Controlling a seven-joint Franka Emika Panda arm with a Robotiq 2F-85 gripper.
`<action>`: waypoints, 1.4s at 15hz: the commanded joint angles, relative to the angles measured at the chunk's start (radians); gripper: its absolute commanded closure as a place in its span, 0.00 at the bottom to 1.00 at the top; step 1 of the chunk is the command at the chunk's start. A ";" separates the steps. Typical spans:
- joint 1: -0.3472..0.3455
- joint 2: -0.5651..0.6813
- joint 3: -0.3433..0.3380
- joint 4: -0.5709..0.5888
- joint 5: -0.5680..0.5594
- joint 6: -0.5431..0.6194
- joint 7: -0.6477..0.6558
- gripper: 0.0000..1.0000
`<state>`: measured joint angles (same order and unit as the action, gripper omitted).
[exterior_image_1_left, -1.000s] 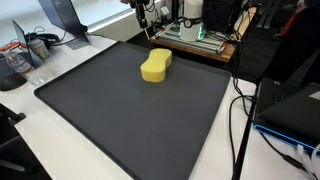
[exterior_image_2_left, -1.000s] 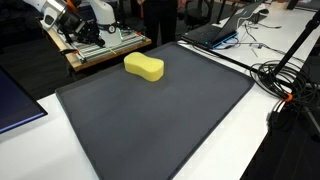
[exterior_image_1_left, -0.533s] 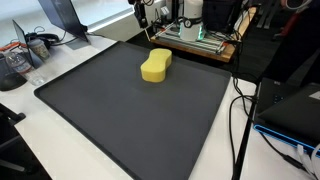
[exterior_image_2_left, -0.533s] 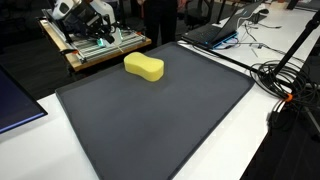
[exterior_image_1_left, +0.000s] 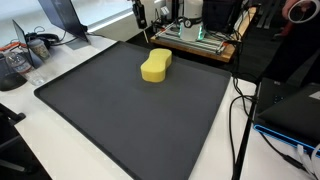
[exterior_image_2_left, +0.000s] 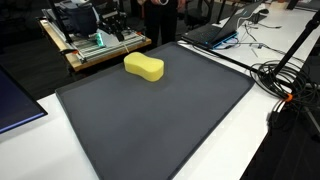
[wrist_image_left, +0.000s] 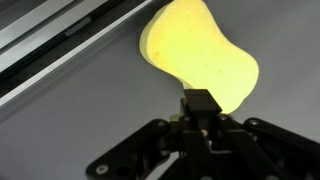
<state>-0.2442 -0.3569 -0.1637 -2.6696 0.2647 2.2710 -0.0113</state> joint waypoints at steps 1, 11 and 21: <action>-0.007 0.060 0.054 0.101 -0.146 -0.053 0.191 0.97; 0.094 0.293 0.182 0.356 -0.403 -0.247 0.605 0.97; 0.276 0.558 0.193 0.646 -0.617 -0.420 0.908 0.97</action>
<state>-0.0179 0.1046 0.0337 -2.1392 -0.3015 1.9367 0.8289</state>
